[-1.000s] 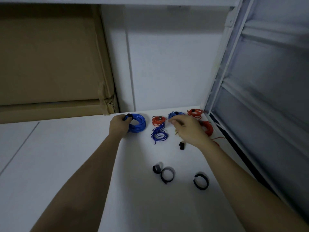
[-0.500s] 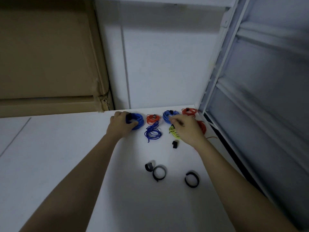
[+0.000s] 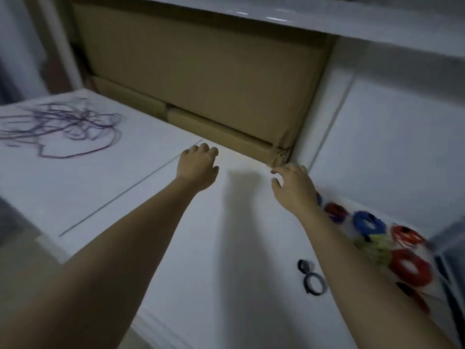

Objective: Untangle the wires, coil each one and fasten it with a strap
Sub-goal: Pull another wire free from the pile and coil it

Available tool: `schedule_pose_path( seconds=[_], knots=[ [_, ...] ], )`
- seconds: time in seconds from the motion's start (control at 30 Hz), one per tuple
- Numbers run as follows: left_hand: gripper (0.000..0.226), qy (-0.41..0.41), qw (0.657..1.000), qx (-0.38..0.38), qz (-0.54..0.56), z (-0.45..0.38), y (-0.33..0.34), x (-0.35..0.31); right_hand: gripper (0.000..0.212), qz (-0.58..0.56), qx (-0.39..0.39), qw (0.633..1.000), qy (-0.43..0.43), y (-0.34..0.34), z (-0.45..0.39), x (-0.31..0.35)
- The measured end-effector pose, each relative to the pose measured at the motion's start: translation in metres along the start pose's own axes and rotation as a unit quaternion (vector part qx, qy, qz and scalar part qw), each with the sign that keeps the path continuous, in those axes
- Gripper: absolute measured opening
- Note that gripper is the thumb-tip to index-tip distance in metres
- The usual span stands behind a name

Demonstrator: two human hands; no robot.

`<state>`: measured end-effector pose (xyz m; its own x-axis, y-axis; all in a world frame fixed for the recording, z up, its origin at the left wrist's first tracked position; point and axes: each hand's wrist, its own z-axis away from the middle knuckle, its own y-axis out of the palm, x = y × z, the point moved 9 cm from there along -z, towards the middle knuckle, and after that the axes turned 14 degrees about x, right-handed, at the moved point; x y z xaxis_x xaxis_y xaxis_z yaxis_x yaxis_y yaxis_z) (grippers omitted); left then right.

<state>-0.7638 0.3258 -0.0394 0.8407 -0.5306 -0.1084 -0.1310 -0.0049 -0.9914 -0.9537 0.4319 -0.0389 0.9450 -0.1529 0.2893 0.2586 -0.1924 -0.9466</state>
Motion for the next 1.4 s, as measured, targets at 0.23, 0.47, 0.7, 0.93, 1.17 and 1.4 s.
schedule_pose_path(
  seconds=[0.23,0.47,0.7,0.93,1.17,1.4],
  knots=[
    [0.045,-0.179,0.983,0.003,-0.030,0.079,-0.042,0.185,0.035,-0.026,0.079,0.993,-0.086,0.063,-0.071,0.159],
    [0.048,-0.235,0.971,-0.022,-0.027,0.121,-0.091,0.344,0.033,-0.054,0.071,0.983,-0.160,0.085,-0.122,0.343],
    [0.045,-0.228,0.973,-0.038,-0.002,0.117,-0.112,0.480,0.037,-0.024,0.103,0.980,-0.170,0.129,-0.182,0.480],
    [0.044,-0.224,0.974,-0.025,0.021,0.085,-0.104,0.588,0.037,-0.007,0.120,0.974,-0.190,0.175,-0.234,0.564],
    [0.045,-0.189,0.981,-0.018,0.036,0.029,-0.075,0.681,0.036,-0.019,0.147,0.961,-0.233,0.248,-0.308,0.622],
    [0.046,-0.141,0.989,0.037,0.032,-0.056,-0.063,0.742,0.030,0.001,0.158,0.966,-0.203,0.297,-0.405,0.643]
  ],
)
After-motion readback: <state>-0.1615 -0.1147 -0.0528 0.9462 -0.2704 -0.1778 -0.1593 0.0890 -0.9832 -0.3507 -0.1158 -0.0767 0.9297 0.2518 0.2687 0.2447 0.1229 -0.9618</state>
